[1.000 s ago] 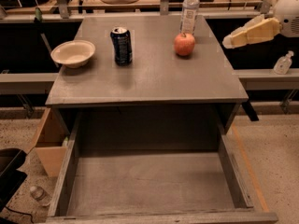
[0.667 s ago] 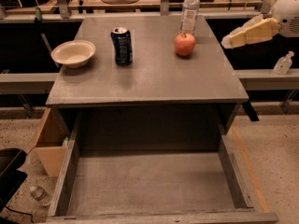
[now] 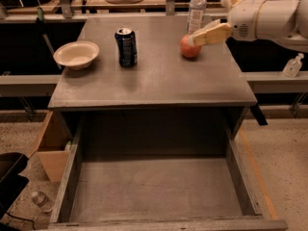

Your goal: Place pepsi can into top drawer

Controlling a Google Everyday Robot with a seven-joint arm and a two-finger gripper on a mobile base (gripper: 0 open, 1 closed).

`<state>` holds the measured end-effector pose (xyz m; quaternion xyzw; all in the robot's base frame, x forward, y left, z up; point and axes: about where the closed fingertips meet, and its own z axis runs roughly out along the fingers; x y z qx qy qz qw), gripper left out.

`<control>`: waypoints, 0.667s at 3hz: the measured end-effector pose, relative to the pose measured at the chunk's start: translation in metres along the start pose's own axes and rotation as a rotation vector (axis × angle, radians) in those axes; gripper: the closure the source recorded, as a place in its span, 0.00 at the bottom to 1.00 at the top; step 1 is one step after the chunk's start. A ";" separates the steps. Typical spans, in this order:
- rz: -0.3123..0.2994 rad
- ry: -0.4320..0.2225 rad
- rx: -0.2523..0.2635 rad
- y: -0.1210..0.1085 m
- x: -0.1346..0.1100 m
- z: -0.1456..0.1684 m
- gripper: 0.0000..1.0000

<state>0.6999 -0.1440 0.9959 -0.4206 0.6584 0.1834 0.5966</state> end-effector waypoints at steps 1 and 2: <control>0.063 -0.028 -0.058 0.004 0.019 0.072 0.00; 0.108 -0.037 -0.113 0.015 0.028 0.117 0.00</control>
Offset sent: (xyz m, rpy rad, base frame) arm 0.0883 0.1235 -0.0787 0.1265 0.1498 0.1331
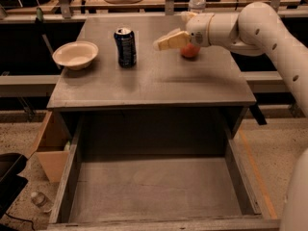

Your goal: Place pepsi can into top drawer

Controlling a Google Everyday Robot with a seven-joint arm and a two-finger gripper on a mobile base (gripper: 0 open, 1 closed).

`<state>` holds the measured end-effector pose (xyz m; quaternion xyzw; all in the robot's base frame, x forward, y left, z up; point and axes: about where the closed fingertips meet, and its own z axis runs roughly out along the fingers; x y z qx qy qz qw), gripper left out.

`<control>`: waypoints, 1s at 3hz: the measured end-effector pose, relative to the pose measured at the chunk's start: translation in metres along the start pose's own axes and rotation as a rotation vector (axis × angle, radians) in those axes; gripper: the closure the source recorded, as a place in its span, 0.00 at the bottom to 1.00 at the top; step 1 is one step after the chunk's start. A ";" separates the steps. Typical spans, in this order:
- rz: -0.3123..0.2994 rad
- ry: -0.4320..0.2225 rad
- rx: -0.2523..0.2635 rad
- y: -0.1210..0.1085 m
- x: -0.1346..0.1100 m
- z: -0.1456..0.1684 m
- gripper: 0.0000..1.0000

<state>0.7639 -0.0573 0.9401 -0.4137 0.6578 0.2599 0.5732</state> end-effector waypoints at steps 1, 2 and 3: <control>0.041 -0.061 -0.034 0.004 0.006 0.036 0.00; 0.056 -0.113 -0.055 0.006 0.002 0.063 0.00; 0.087 -0.173 -0.062 0.008 0.001 0.080 0.00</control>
Offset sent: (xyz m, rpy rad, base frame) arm 0.0459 0.0780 -0.0165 0.1891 -0.0164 0.0783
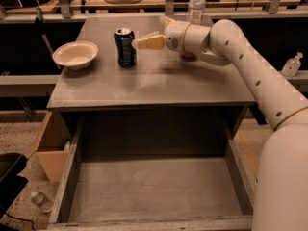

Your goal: Place pepsi can into top drawer

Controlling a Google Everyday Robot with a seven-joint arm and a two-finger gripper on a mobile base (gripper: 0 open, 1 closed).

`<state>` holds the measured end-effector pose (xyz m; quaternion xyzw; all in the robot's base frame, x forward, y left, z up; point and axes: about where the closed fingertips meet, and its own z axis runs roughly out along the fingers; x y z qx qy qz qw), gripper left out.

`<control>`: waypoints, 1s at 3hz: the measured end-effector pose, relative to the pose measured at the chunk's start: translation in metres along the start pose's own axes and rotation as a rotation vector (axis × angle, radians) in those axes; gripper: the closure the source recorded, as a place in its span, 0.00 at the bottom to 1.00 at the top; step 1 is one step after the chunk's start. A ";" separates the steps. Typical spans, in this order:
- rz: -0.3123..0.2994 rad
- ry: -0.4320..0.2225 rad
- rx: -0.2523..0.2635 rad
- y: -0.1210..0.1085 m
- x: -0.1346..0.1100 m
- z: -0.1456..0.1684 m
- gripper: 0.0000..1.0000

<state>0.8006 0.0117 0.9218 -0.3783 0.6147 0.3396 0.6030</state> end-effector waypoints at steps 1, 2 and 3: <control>0.023 -0.036 -0.017 0.005 0.001 0.016 0.00; 0.045 -0.067 -0.053 0.015 -0.001 0.027 0.00; 0.026 -0.064 -0.096 0.038 -0.008 0.038 0.00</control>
Offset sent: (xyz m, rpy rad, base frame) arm -0.0032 0.0424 0.0001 0.1251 0.0156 0.0911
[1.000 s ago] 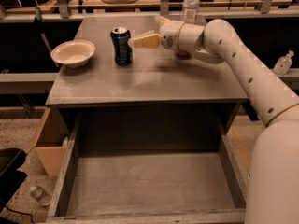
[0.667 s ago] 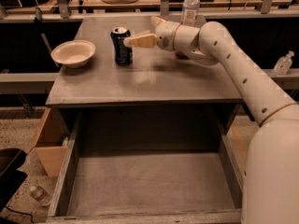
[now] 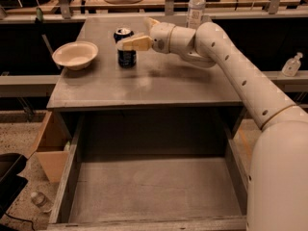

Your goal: Place pepsi can into top drawer

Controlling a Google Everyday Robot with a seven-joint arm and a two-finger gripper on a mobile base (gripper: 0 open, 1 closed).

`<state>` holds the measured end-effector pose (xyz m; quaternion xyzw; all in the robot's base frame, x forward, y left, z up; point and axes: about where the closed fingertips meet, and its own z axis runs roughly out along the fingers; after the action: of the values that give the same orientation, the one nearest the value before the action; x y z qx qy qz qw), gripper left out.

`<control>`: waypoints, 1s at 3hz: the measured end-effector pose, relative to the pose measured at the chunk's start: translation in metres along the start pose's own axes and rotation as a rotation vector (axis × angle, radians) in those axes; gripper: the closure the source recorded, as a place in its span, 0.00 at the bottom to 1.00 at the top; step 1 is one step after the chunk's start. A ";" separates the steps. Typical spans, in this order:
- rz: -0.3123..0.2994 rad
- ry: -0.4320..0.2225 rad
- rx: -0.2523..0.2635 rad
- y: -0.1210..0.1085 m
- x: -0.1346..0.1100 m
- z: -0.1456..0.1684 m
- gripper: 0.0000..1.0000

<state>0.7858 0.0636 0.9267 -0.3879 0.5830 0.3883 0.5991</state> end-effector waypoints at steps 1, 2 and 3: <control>-0.014 0.039 -0.035 0.019 -0.001 0.014 0.17; -0.013 0.037 -0.038 0.020 -0.001 0.016 0.41; -0.012 0.037 -0.042 0.022 -0.001 0.019 0.62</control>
Offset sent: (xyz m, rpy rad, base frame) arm -0.0102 0.0178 0.0008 -0.0359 0.0012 0.0296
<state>0.7733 0.0895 0.9273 -0.4111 0.5831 0.3896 0.5824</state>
